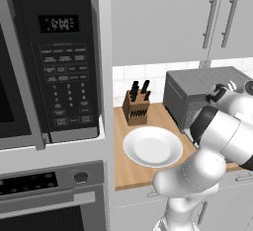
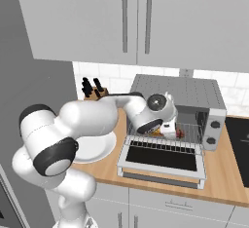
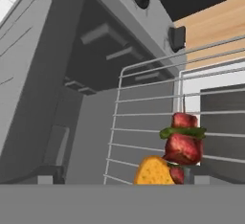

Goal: Pick up the kebab skewer and baguette bread, and place them inside the toaster oven. Close the toaster oven door and start by setting the timer.

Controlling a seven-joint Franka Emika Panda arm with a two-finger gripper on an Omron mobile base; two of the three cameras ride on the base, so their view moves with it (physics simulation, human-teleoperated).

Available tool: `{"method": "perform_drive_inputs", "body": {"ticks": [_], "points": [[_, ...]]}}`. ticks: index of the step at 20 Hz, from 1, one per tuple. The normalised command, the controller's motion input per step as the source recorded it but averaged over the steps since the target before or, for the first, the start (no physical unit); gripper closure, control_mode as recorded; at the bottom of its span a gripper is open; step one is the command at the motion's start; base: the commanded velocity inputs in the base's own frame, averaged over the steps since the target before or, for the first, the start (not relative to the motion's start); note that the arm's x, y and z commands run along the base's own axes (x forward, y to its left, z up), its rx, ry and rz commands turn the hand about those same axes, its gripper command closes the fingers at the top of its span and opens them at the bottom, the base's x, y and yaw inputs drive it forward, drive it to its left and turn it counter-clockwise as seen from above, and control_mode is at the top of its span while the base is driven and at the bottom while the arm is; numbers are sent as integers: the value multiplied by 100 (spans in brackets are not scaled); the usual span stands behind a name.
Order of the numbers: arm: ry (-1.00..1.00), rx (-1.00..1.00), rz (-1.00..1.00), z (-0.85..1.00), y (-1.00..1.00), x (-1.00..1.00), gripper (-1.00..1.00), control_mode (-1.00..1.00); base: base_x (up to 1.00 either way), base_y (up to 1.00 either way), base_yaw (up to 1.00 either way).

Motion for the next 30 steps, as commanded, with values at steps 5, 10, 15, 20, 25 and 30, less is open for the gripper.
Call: {"method": "perform_drive_inputs", "body": {"ticks": [5,10,15,20,25,30], "points": [[1,0,0,5,0,0,-100,-100,0,0,0],[0,0,0,0,0,0,-100,-100,0,0,0],[-15,0,21,2,-3,-63,-100,-100,0,0,0],[-19,0,42,8,-15,-77,-100,-100,0,0,0],[-4,-17,31,6,4,-40,-100,-100,0,0,0],[0,-32,10,7,8,-23,-100,-100,0,0,0]]}}
